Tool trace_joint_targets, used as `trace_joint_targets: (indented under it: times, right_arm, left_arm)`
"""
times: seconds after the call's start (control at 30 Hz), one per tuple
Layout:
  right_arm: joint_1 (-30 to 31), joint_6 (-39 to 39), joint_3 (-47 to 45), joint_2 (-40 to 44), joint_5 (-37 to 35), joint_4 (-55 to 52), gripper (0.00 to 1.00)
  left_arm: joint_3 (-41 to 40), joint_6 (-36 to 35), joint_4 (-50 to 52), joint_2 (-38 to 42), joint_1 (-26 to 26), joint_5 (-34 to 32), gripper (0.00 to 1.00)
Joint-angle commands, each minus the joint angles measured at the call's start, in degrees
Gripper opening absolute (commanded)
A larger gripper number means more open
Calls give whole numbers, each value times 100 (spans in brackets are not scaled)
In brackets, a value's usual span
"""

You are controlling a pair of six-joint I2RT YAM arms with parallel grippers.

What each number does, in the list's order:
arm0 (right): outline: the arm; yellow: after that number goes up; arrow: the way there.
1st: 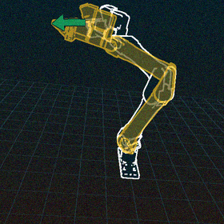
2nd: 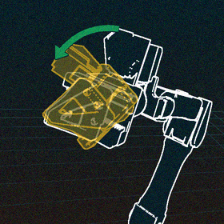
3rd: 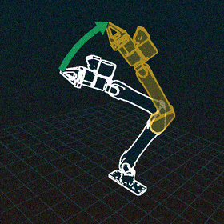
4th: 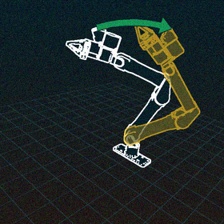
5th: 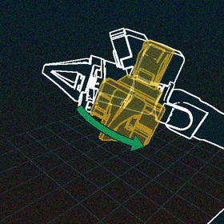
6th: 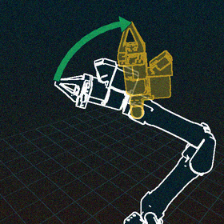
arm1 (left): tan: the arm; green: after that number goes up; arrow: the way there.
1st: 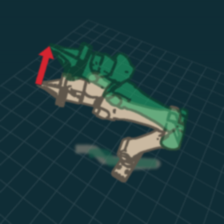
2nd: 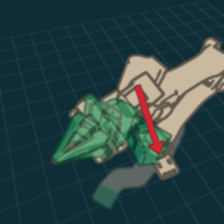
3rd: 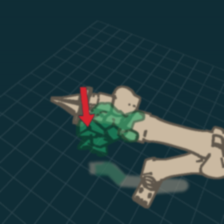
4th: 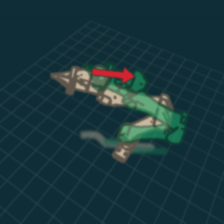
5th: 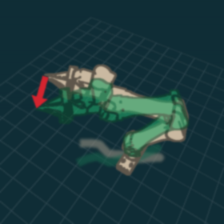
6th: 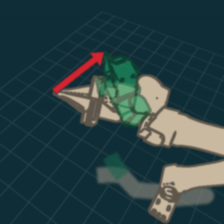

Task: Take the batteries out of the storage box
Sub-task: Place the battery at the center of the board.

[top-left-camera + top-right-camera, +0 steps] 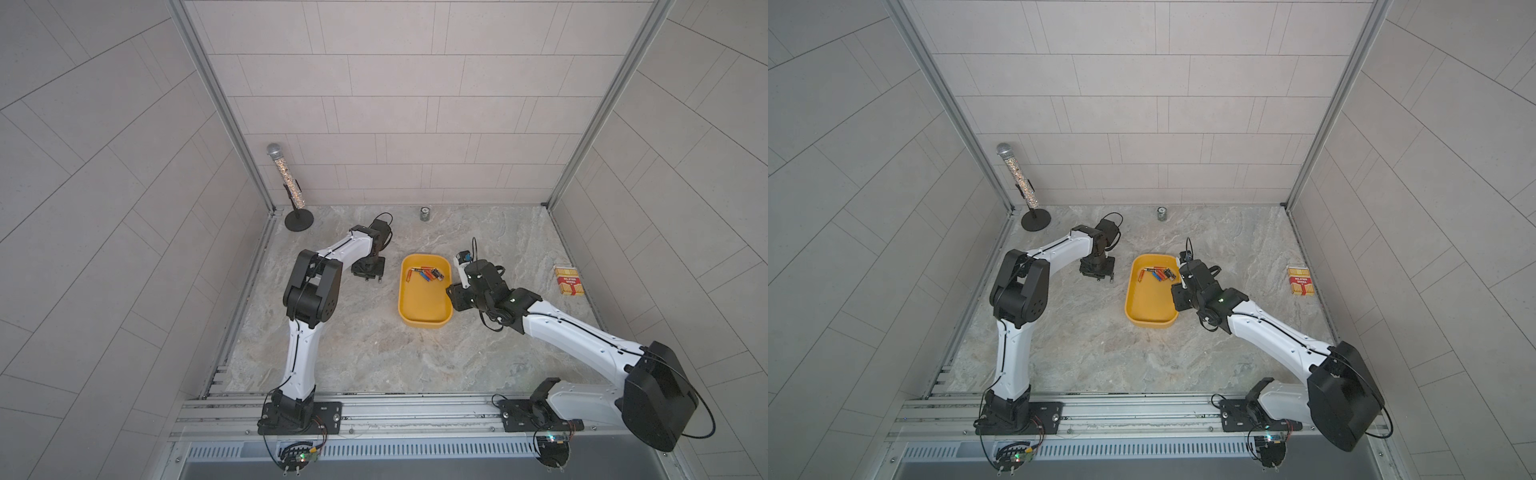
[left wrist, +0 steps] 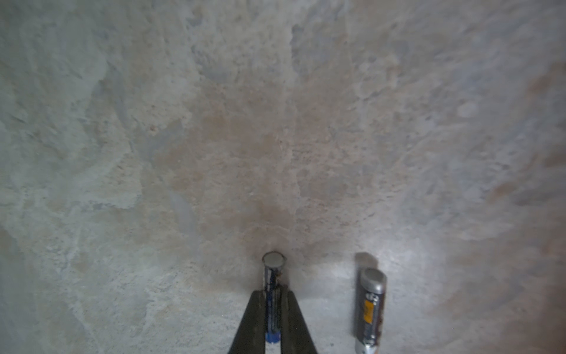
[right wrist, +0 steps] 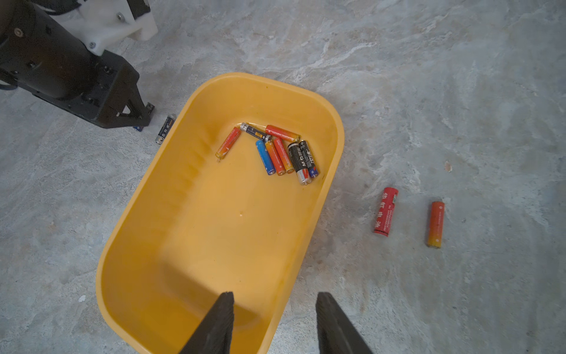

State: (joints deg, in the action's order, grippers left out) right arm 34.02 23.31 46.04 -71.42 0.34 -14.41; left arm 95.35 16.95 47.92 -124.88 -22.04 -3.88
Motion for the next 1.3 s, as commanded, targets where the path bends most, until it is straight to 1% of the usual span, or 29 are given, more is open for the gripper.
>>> trace_joint_targets:
  times: [0.0, 0.03, 0.1, 0.17, 0.27, 0.6, 0.77, 0.87, 0.97, 1.07, 1.17, 1.27]
  right_arm:
    - [15, -76, 23, 12, -178, -35, 48]
    - [17, -85, 36, 6, -186, -42, 48]
    - [21, -96, 45, 12, -200, -52, 48]
    - [19, -115, 49, 17, -219, -72, 48]
    - [17, -125, 54, 32, -267, -87, 48]
    - [8, -198, 130, 124, -396, -208, 48]
    - [5, -257, 212, 246, -447, -340, 49]
    - [-133, -176, 186, 342, -331, -352, 49]
    - [-428, 39, 97, 392, -70, -311, 49]
    - [-540, -18, 38, 418, -73, -290, 49]
    - [-643, -74, 13, 386, -105, -281, 49]
    - [-760, -72, 5, 361, -38, -247, 49]
  left_arm:
    - [53, 2, 74, -131, -28, -3, 12]
    - [44, 9, 70, -133, -33, -4, 14]
    - [53, 18, 110, -141, -28, -51, 23]
    - [52, 33, 128, -140, -29, -50, 29]
    - [54, 54, 164, -88, -30, -76, 35]
    - [132, 19, 390, 370, -46, -90, 35]
    - [257, 34, 717, 679, -56, -247, 35]
    - [365, 42, 895, 993, -136, -394, 35]
    - [648, 83, 1148, 1267, -331, -566, 36]
    - [1075, 81, 1339, 1382, -734, -632, 38]
    - [1632, 150, 1534, 1255, -1228, -769, 40]
    - [2116, 217, 1539, 919, -1615, -781, 43]
